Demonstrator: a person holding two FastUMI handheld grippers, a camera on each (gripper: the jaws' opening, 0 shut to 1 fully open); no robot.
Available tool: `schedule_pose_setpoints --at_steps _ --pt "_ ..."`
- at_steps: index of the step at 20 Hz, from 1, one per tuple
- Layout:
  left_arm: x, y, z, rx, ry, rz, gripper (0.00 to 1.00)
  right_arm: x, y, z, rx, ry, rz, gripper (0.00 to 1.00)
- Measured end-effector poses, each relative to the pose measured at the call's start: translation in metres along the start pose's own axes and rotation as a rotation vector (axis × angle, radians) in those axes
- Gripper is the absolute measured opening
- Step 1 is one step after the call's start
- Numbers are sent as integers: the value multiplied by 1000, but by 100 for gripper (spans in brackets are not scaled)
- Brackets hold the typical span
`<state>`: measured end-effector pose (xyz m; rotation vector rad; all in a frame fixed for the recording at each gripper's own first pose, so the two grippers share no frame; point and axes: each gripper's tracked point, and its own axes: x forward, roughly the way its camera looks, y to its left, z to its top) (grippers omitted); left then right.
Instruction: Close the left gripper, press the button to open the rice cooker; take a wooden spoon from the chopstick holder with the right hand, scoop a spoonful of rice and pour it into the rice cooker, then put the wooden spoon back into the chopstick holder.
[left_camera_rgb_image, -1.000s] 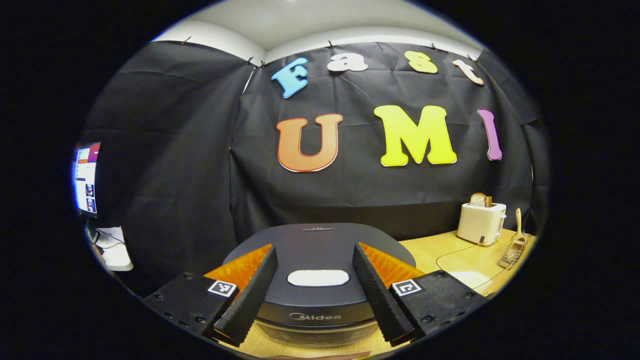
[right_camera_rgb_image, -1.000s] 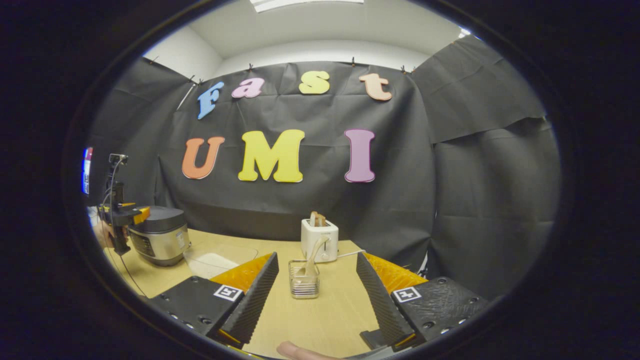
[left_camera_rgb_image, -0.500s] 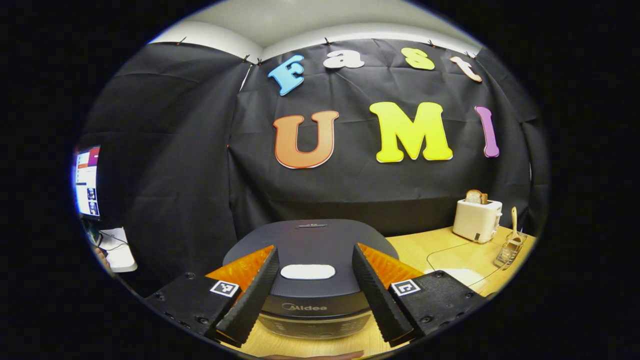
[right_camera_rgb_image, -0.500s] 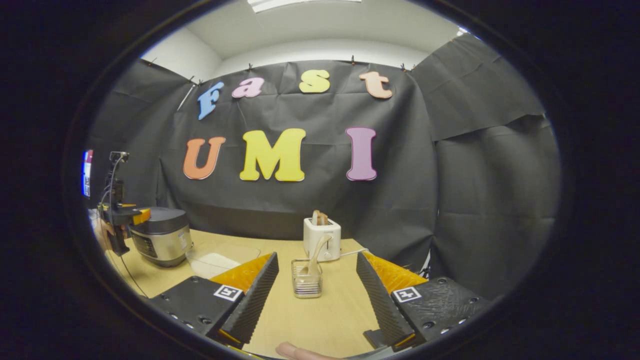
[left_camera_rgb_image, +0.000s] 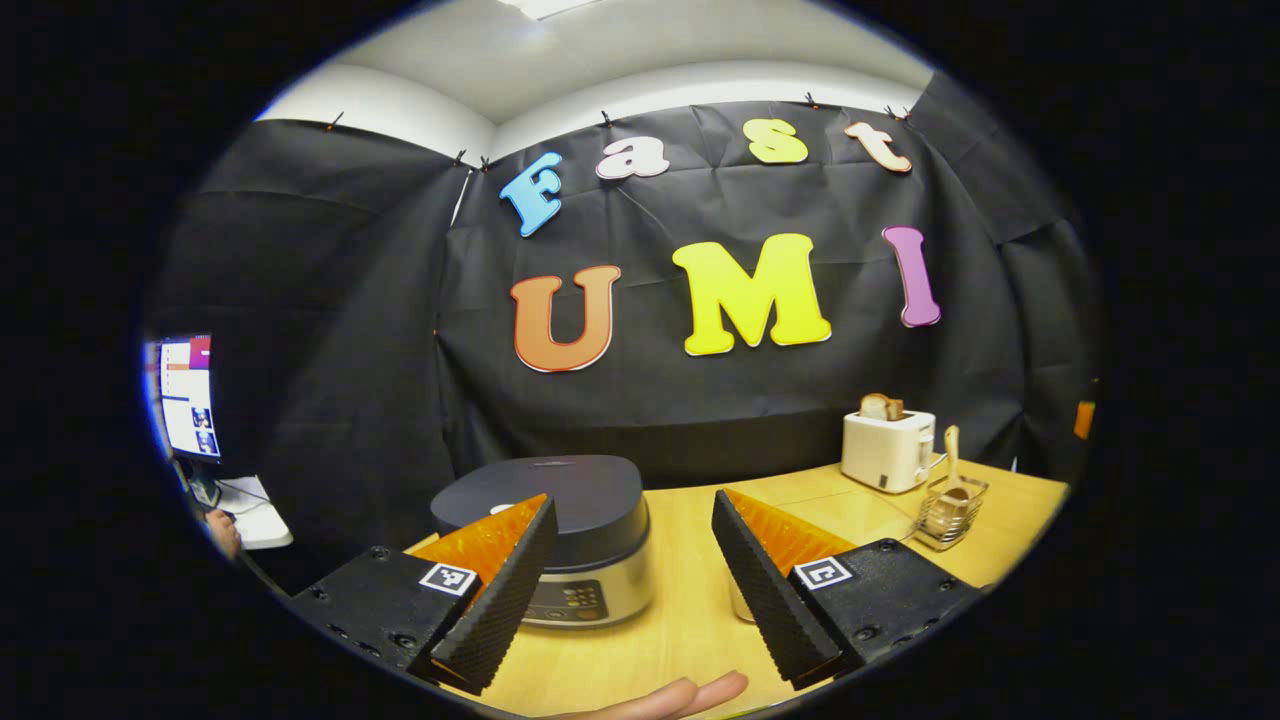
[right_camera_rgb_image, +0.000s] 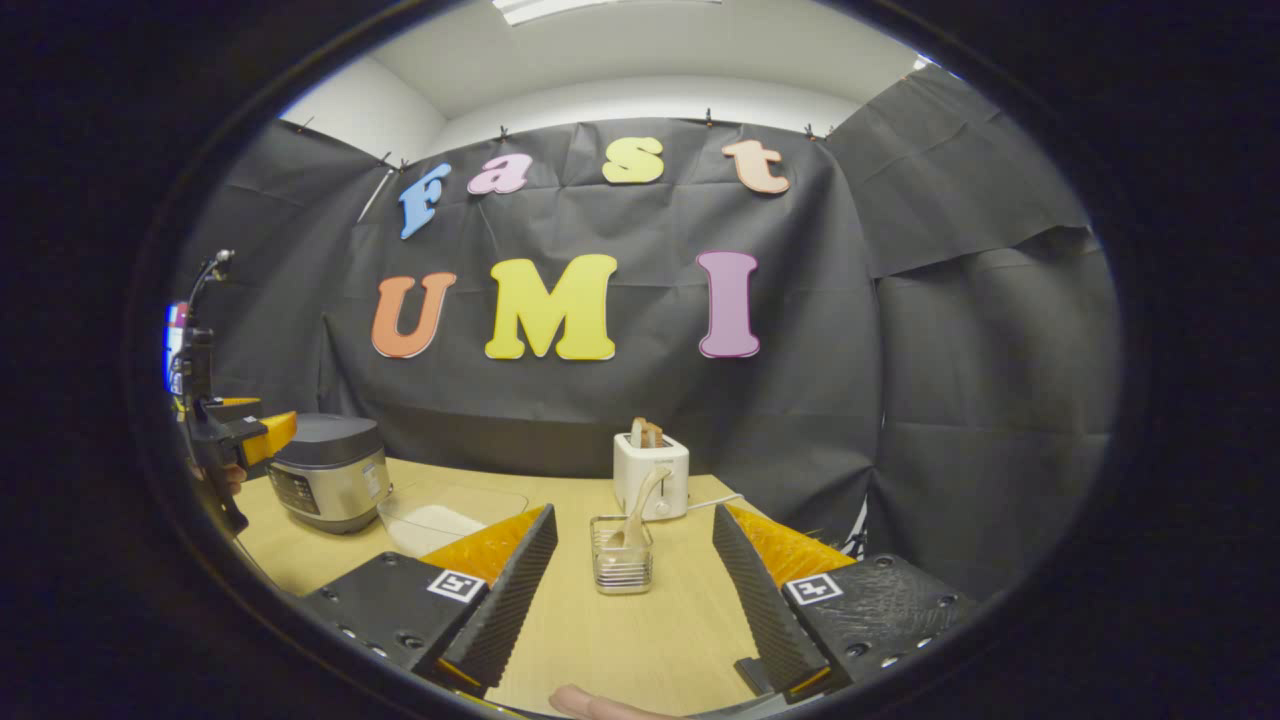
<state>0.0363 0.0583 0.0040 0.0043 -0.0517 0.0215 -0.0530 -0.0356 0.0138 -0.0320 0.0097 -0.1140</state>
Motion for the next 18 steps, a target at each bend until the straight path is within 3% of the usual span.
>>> schedule_pose_setpoints --at_steps 4,5,6,9,10,11,12,15,16,17,18 --pt "-29 -19 1 -20 6 10 99 -4 20 -3 18 12 69 98" --pt "-34 -22 -3 -13 17 15 94 -5 20 0 12 0 71 93" --pt "-39 -27 -10 -11 40 6 99 -5 19 4 -2 -13 66 97" --pt "-47 -39 -21 -11 93 -32 99 -8 27 5 -35 -23 81 93" --pt "-49 -36 -17 -5 74 -23 99 -8 24 9 -41 -33 71 97" --pt "-49 -30 -13 8 70 -14 99 -6 13 13 -39 -48 28 93" --pt "-50 -26 -12 9 66 -1 99 -3 6 13 -49 -59 -6 96" --pt "-50 -28 -20 -11 83 1 99 4 2 8 -54 -48 -10 93" --pt "-51 -29 -20 -17 82 1 99 8 2 6 -42 -44 -10 97" --pt "-52 -31 -19 -15 80 0 95 13 0 1 -23 -38 -16 93" --pt "-52 -32 -17 -9 67 3 99 16 2 -4 -1 -31 -16 97"
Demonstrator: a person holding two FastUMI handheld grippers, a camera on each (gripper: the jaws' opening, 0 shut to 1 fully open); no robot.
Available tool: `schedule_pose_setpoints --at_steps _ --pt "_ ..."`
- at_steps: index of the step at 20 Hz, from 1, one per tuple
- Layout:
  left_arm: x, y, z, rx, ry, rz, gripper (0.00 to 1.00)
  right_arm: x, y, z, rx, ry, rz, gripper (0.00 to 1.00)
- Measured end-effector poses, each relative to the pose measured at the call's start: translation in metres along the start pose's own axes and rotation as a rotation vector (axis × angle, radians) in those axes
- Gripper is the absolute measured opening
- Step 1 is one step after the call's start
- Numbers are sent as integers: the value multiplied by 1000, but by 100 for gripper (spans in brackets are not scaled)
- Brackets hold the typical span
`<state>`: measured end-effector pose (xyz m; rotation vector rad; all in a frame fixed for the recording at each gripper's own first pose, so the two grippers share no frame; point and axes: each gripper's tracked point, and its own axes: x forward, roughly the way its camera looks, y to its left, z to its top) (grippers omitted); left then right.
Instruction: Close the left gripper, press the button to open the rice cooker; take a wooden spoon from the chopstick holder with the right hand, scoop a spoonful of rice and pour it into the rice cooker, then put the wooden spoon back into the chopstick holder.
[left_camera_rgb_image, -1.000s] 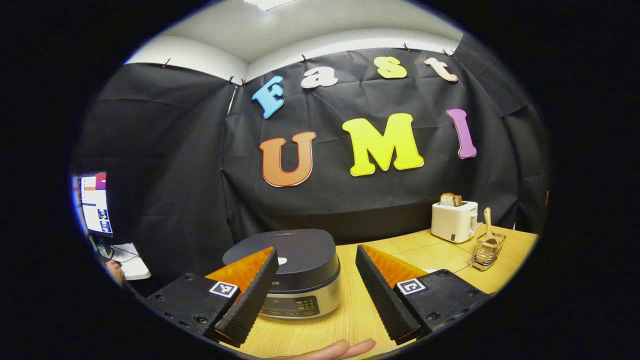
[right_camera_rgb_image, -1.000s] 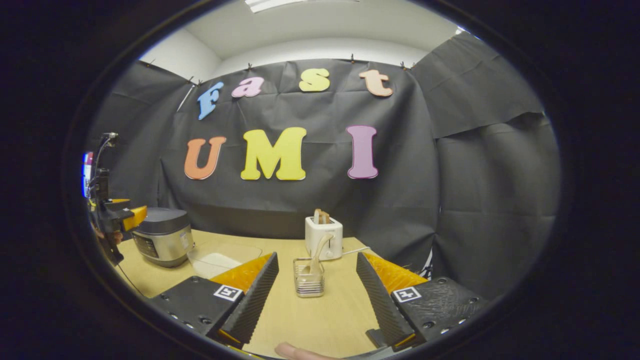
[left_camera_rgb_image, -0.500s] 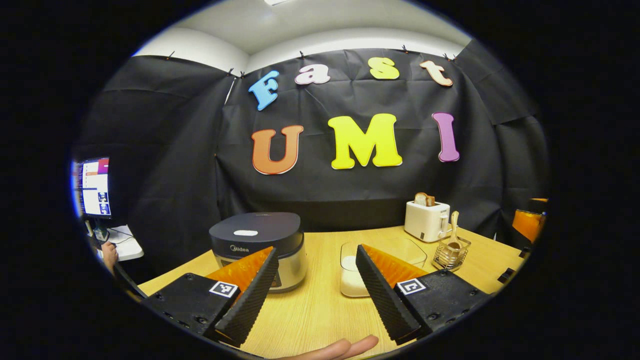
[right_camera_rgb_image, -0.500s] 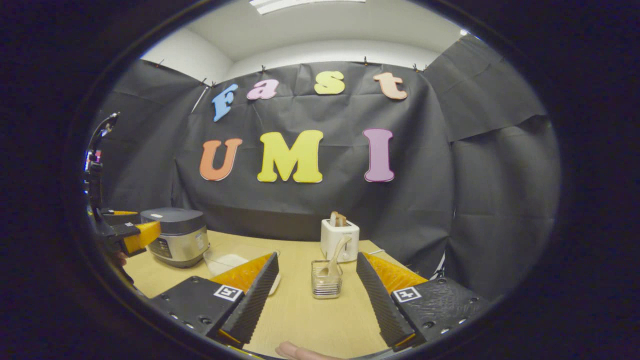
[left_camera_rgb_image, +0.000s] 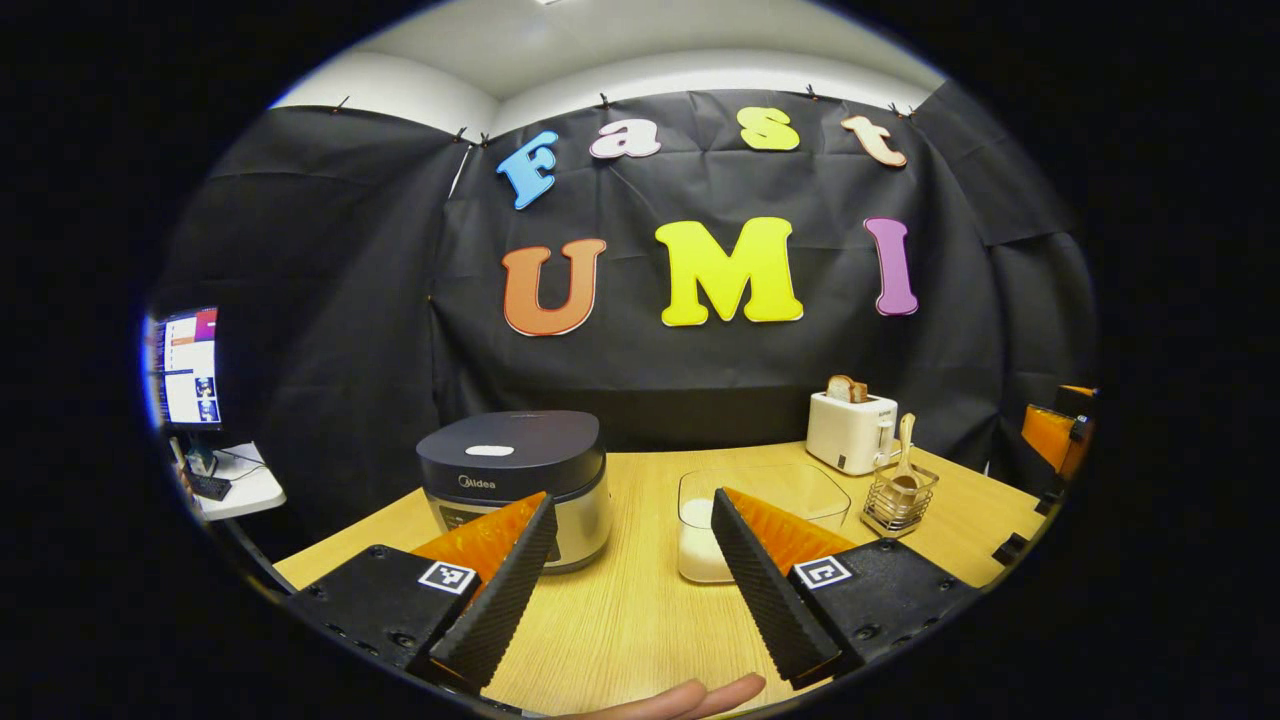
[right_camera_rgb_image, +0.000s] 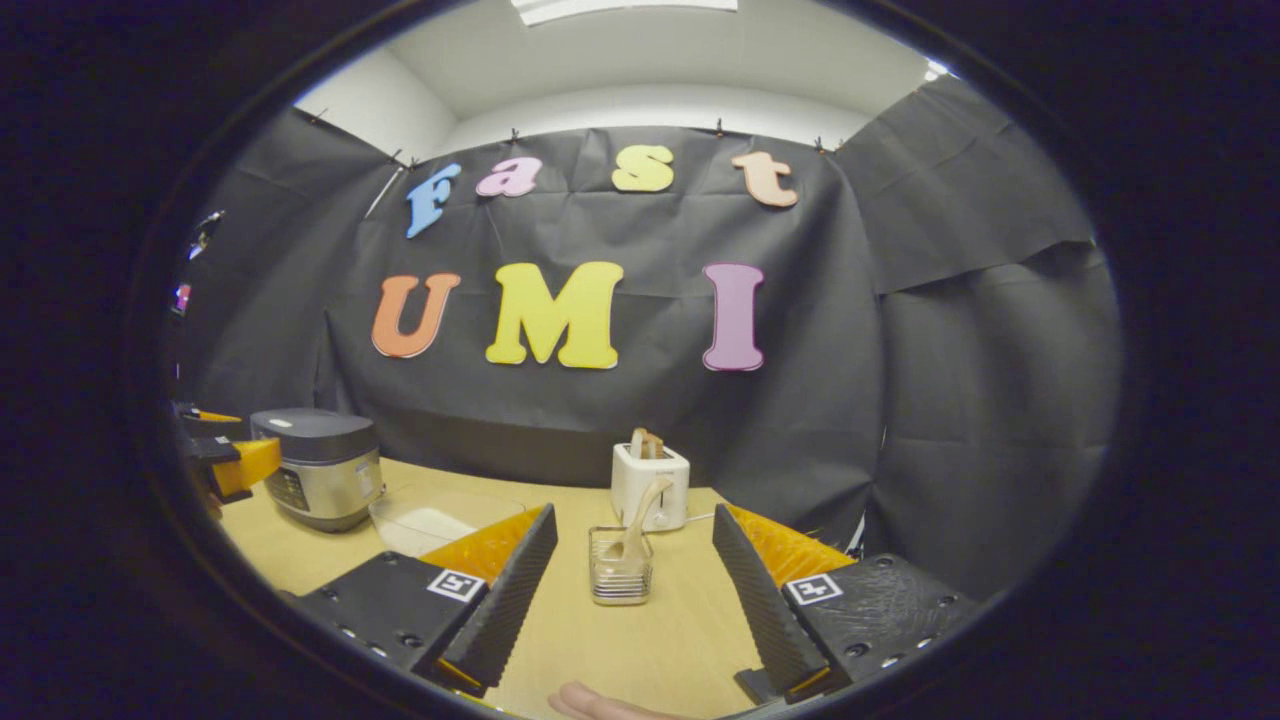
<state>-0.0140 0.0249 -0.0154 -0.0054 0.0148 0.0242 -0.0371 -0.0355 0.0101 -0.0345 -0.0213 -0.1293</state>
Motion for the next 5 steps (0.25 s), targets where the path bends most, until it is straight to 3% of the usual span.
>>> schedule_pose_setpoints --at_steps 1,2,5 --pt "-2 -1 8 4 -31 2 99 6 11 -9 -1 20 28 93" --pt "-3 -2 9 -3 -43 2 99 9 17 -13 -21 29 51 96" --pt "-2 -11 13 -15 -74 -12 99 11 18 -11 -62 3 47 93"
